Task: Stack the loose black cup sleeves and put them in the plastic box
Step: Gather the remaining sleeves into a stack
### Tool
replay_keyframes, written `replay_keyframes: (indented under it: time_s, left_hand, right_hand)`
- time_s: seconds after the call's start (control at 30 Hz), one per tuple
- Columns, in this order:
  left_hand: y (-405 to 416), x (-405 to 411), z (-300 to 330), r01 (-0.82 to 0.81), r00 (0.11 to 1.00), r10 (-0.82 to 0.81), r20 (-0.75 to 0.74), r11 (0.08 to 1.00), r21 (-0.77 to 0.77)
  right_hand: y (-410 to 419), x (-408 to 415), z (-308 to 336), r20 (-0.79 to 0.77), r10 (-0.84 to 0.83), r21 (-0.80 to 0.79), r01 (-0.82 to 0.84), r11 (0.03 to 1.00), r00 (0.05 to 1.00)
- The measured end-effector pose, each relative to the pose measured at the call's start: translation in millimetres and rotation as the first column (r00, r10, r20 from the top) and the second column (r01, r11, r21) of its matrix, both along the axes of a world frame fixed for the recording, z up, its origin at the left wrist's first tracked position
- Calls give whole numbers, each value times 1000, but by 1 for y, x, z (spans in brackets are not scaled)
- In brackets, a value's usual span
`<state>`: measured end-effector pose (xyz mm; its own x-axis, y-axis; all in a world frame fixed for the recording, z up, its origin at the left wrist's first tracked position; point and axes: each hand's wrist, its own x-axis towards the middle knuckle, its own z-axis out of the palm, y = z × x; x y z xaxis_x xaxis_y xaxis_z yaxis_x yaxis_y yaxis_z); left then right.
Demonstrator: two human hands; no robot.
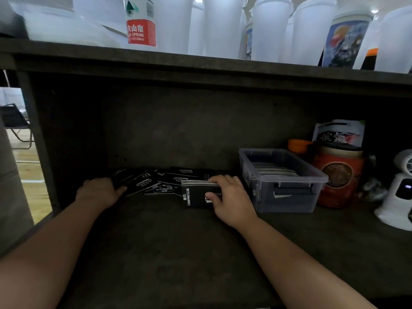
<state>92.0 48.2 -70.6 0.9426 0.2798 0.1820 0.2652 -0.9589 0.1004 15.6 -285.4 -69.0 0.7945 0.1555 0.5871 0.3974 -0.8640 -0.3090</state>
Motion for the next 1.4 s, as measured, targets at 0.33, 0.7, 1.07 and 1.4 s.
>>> replay_keyframes:
  time_s: [0.33,0.7,1.07,1.4]
  left_hand:
    - [-2,-5,4,112,984,-119,130,992,56]
    - [-7,-9,10,170,985,-169,-25,985,16]
    - [-37,-33,32,576,748,-10,664,508,-641]
    - [-70,-47,26,553,803,-509,310,444,-705]
  right_hand:
    - [-1,3,-1,-9,7,-8,-7,1000,1000]
    - [-1,4,0,-14,18,1,-18,1000,1000]
    - [1,1,1,-14,37,108,-36,993,999]
    - [-1,2,2,27,74,230,-78,970,997]
